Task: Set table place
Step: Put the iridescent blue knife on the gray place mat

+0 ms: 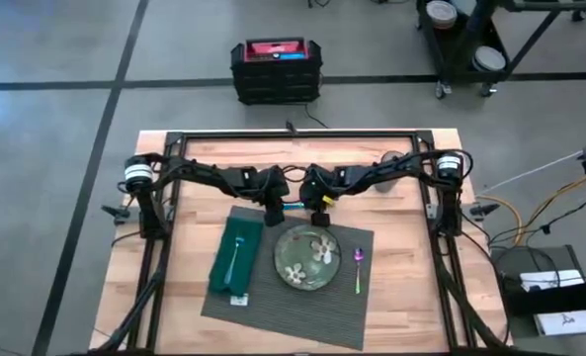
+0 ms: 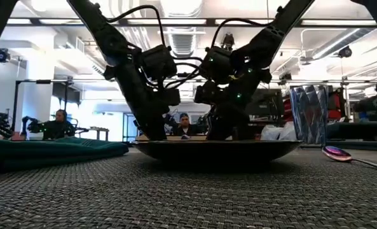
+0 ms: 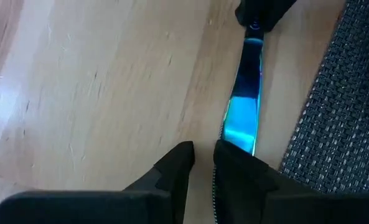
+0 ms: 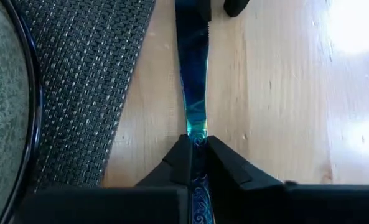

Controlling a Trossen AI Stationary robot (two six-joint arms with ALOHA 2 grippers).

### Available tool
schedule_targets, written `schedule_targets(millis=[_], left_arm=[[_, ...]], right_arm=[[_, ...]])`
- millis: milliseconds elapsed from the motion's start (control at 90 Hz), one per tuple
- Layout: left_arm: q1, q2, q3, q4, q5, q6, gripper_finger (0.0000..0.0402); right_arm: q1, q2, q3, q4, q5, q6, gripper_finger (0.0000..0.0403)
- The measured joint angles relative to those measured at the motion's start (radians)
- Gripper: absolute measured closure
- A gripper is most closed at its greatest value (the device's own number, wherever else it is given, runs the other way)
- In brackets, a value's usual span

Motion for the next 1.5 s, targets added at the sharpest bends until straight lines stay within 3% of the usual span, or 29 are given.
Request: schedule_targets(millis=[689, 944, 1144, 1233, 1500], left_arm=[[-0.001, -0.212, -0.009, -0.099, -0.001, -0.001, 0.0326], [0.0, -0.163, -0.031, 0.031, -0.019, -0.004, 0.0326], [0.005, -0.089, -0.018, 0.172, -0.06, -0.027, 0.0326], [0.012, -0.062, -0.01, 0.19, -0.061, -0.039, 0.0326], [0.019, -0.022, -0.005, 0.185, -0.06, -0.084, 0.0326]], right_arm=[[-0.002, -0.178, 0.0, -0.144, 0.05, 0.062, 0.04], [-0.079, -0.199, 0.001, -0.099, 0.089, 0.288, 0.0402], [-0.164, -0.154, -0.003, -0.07, 0.03, 0.43, 0.0402], [-0.168, -0.115, -0.003, -0.053, -0.021, 0.472, 0.0402], [-0.123, -0.078, -0.001, -0.04, -0.025, 0.552, 0.0403]])
